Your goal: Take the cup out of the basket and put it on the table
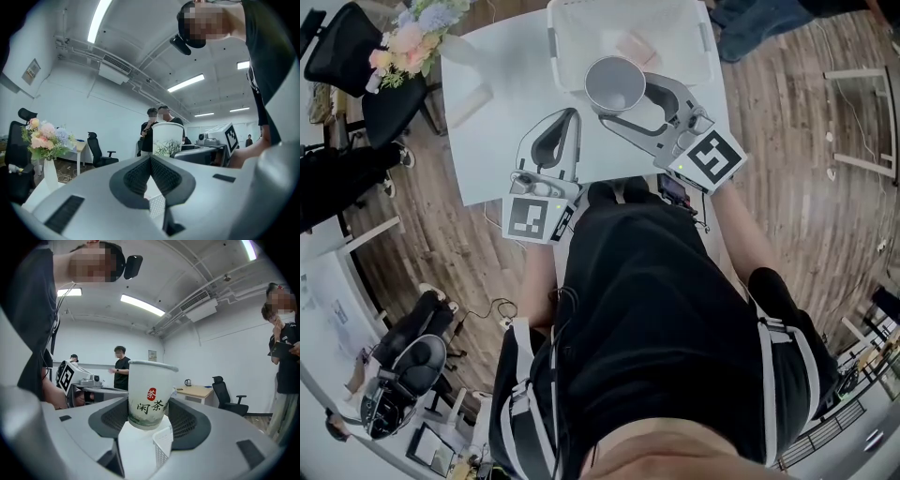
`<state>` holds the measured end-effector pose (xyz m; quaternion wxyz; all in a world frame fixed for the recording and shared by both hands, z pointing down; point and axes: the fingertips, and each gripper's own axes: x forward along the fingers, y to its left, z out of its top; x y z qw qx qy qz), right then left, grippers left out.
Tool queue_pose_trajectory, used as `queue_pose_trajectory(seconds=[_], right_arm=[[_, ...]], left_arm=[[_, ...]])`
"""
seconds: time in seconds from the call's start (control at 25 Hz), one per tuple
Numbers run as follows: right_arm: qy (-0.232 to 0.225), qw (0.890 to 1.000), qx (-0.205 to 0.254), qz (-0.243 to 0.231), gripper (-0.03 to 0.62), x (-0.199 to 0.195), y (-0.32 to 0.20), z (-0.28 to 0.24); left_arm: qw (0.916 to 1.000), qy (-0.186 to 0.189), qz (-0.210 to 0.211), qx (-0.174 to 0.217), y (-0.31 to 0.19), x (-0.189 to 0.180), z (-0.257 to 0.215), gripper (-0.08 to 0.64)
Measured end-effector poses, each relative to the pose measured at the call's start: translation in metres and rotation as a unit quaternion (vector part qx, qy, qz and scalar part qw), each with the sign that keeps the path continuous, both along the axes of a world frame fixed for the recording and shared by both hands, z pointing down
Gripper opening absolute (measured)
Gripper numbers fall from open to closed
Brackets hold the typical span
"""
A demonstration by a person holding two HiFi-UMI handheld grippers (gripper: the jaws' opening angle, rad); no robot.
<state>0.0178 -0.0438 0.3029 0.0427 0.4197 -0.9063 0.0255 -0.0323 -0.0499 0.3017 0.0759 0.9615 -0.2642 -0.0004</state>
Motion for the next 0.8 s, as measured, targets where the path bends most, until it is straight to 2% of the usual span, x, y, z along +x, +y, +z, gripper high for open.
queue_pose_trajectory(seconds=[0.2,0.64,0.8], right_arm=[[-0.017,1.000,0.017,-0.008,0.282,-0.018,-0.001,0.006],[-0.027,0.997,-0.004,-0.077,0.282,-0.087,-0.012,0.052],[-0.009,0.994,-0.007,-0.106,0.282,-0.117,-0.028,0.074]], left_arm=[[0.9999,0.000,-0.015,-0.001,0.001,-0.015,0.003,0.020],[0.9968,-0.018,-0.077,-0.006,-0.002,-0.071,0.016,0.020],[0.9939,-0.020,-0.107,-0.017,-0.004,-0.103,0.027,0.020]])
